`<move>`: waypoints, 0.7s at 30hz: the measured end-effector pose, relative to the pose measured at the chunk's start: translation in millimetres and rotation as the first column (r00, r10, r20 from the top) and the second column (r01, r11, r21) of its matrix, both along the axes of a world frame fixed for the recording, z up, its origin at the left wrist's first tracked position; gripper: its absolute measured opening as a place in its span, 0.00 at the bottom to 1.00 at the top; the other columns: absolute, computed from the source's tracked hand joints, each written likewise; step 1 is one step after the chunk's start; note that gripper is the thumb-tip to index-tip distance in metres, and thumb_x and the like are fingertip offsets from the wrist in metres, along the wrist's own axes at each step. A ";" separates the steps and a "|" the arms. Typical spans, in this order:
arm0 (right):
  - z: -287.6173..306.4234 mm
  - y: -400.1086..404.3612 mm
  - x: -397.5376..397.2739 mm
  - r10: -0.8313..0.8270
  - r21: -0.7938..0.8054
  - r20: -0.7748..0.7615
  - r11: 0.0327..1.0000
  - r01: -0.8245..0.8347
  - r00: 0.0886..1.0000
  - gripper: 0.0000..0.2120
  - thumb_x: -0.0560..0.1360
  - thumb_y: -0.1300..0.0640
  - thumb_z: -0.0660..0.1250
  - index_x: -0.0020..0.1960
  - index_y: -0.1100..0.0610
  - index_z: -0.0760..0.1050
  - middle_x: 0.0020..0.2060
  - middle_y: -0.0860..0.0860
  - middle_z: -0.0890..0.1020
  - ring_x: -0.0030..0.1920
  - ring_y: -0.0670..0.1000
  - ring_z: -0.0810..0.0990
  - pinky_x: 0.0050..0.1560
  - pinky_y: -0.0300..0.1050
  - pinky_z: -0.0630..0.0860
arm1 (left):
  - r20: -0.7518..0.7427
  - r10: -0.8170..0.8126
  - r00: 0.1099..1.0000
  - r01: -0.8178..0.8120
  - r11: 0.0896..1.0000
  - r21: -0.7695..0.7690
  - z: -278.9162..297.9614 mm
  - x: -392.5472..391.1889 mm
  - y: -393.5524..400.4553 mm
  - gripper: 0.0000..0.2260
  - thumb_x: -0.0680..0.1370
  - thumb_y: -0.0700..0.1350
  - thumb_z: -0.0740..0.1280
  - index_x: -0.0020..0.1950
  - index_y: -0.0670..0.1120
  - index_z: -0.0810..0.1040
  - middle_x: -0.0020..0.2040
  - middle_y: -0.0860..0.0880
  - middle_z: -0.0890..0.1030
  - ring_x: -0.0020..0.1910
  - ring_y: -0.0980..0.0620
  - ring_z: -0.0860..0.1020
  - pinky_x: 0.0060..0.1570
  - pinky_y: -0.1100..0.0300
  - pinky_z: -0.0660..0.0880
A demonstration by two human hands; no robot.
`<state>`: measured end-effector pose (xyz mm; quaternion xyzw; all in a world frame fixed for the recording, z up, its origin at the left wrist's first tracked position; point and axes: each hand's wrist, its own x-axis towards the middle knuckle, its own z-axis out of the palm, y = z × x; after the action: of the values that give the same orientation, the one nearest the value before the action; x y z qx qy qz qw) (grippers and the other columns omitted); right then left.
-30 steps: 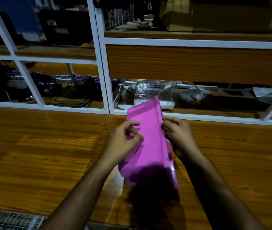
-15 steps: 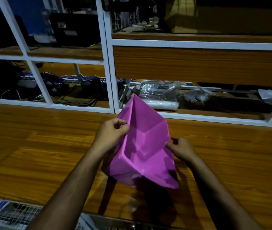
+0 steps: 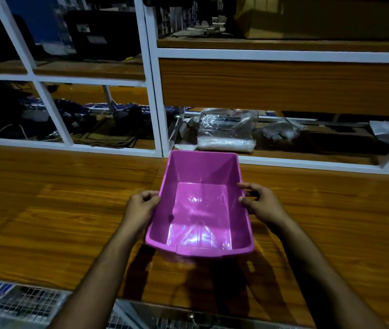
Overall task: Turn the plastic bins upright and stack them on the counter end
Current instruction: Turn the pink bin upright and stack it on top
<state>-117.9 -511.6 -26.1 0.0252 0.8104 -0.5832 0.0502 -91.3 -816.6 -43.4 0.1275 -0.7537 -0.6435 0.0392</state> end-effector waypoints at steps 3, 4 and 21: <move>-2.0 1.2 -1.3 -0.011 -0.084 0.033 0.996 0.014 0.999 0.22 0.76 0.67 0.68 0.68 0.53 0.73 0.54 0.58 0.80 0.50 0.56 0.83 0.49 0.59 0.83 | 0.020 -0.010 1.000 0.009 0.999 0.052 2.6 -1.8 0.1 0.09 0.79 0.34 0.61 0.52 0.40 0.81 0.34 0.49 0.84 0.31 0.56 0.80 0.28 0.65 0.74; -1.8 1.4 -0.7 -0.026 -0.132 0.058 0.991 0.034 0.998 0.22 0.76 0.66 0.67 0.67 0.52 0.72 0.50 0.58 0.81 0.47 0.55 0.83 0.47 0.58 0.83 | 0.032 -0.013 0.999 0.011 0.998 0.068 4.2 -2.6 0.1 0.09 0.80 0.34 0.61 0.53 0.41 0.80 0.30 0.53 0.82 0.27 0.59 0.78 0.26 0.67 0.73; 5.7 5.4 25.9 -0.025 -0.443 0.344 0.877 0.186 0.938 0.13 0.79 0.64 0.59 0.59 0.58 0.78 0.41 0.55 0.83 0.27 0.45 0.79 0.23 0.38 0.77 | 0.156 -0.353 0.923 0.286 0.896 0.339 23.9 -17.7 -12.2 0.17 0.75 0.33 0.59 0.60 0.41 0.80 0.46 0.42 0.79 0.40 0.50 0.75 0.32 0.59 0.78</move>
<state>-92.0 -506.2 -20.4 0.1539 0.6227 -0.7510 0.1565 -109.1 -828.7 -19.6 0.0743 -0.6537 -0.7339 -0.1690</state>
